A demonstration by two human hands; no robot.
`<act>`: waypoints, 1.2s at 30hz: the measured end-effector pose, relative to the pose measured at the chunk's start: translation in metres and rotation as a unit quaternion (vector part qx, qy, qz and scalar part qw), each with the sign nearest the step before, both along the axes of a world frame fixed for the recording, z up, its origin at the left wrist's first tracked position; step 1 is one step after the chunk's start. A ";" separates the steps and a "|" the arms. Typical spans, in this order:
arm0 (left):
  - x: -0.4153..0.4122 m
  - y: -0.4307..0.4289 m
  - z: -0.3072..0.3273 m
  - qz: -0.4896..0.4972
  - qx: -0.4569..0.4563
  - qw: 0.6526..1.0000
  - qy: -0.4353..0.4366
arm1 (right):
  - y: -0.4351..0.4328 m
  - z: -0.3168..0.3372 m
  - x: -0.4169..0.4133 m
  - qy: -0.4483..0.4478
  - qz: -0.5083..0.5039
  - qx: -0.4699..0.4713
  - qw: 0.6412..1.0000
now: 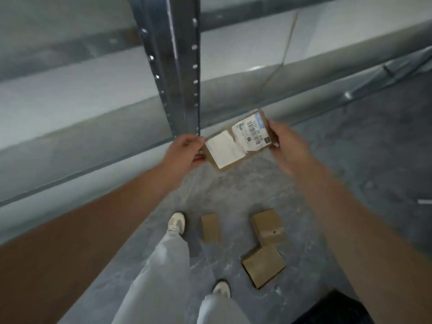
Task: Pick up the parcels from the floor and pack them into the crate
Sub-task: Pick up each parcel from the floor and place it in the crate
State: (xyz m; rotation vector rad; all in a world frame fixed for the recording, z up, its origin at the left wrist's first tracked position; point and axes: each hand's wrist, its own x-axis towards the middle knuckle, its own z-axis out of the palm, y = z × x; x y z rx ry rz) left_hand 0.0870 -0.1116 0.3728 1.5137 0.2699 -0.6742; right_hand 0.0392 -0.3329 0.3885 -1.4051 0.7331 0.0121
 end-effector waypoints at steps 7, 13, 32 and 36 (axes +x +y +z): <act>-0.105 0.129 0.127 0.184 -0.049 0.980 -0.057 | 0.164 0.145 -0.011 -0.081 0.123 -0.073 0.986; -0.187 0.264 0.161 0.300 -0.178 0.937 -0.014 | 0.374 0.224 -0.031 -0.164 0.325 -0.147 0.920; -0.414 0.773 0.143 0.595 -0.069 0.800 0.032 | 0.928 0.151 -0.232 -0.103 0.690 -0.044 0.715; -0.409 0.819 0.118 0.610 -0.076 0.786 0.056 | 0.976 0.120 -0.225 -0.054 0.715 -0.050 0.696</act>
